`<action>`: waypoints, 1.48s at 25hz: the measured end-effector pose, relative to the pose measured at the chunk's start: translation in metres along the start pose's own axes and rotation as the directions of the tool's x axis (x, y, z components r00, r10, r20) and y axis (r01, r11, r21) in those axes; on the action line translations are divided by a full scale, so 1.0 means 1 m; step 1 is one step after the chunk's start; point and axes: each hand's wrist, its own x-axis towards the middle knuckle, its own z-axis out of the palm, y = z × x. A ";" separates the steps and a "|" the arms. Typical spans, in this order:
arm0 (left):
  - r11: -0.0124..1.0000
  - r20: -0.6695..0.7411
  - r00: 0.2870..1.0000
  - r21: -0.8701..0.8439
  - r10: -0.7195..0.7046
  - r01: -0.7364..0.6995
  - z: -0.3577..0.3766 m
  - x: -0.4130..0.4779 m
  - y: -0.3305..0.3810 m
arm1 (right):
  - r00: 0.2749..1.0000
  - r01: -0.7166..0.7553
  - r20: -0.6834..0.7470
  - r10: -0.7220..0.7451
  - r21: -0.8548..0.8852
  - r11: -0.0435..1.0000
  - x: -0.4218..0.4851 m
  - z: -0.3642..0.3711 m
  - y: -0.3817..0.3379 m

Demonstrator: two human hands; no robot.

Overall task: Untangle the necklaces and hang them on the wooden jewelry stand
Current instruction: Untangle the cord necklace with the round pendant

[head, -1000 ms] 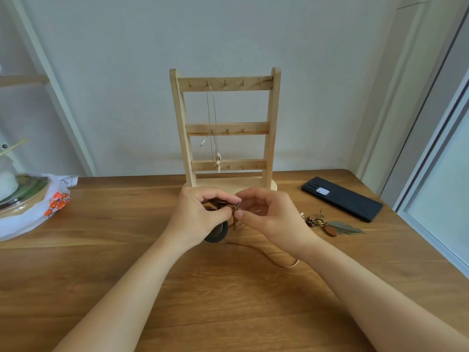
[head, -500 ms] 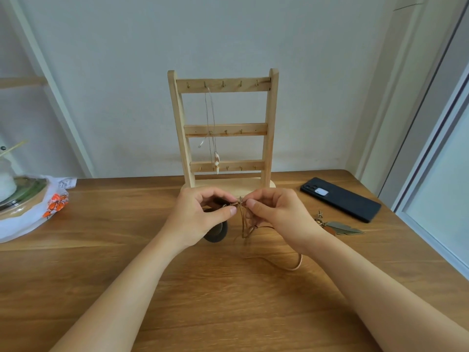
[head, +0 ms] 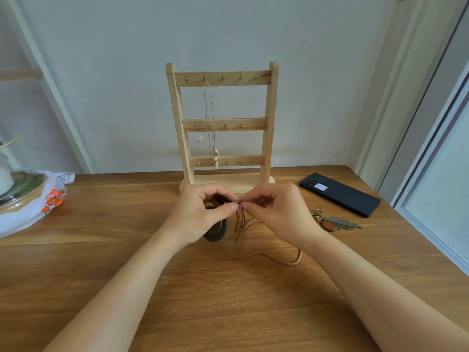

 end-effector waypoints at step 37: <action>0.997 -0.064 0.997 0.052 -0.050 0.053 -0.013 0.002 -0.002 | 0.906 -0.396 0.141 0.399 0.615 0.682 0.011 -0.023 0.012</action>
